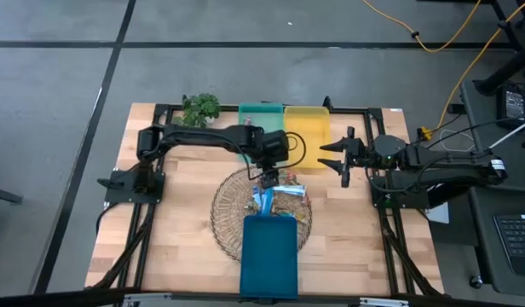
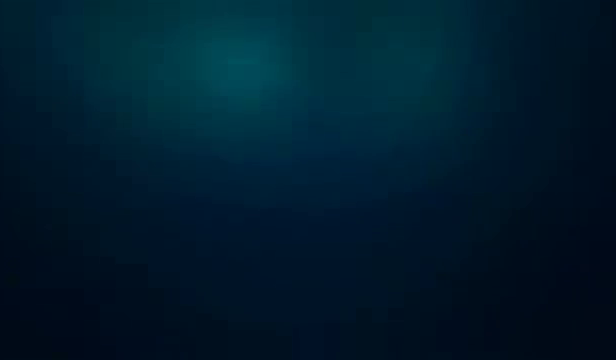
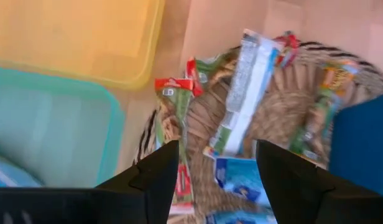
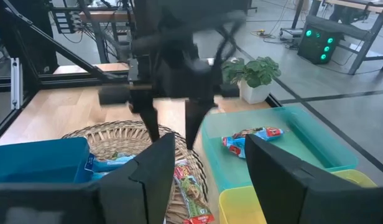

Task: Pick and place Granola Bars by type
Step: Put the red granola bar into the green container

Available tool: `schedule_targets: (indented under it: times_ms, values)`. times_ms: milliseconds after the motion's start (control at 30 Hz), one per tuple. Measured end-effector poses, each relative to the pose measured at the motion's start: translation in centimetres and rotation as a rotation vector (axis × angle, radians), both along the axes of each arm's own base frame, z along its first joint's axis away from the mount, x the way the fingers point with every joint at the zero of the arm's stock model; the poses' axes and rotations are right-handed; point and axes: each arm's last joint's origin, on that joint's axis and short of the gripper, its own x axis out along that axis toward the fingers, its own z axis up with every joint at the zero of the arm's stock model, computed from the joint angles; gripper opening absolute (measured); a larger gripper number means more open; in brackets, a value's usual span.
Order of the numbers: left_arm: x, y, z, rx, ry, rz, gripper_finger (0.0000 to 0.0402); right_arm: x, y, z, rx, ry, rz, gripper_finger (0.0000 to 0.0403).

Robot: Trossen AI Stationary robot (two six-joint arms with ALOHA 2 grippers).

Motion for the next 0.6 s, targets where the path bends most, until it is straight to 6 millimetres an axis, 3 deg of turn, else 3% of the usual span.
schedule_targets:
  times_ms: [600]
  values:
    - [2.4, 0.4, -7.8, -0.003, 0.147, 0.006, 0.0203, 0.0, 0.0, -0.1, 0.003, 0.015, -0.001, 0.0196]
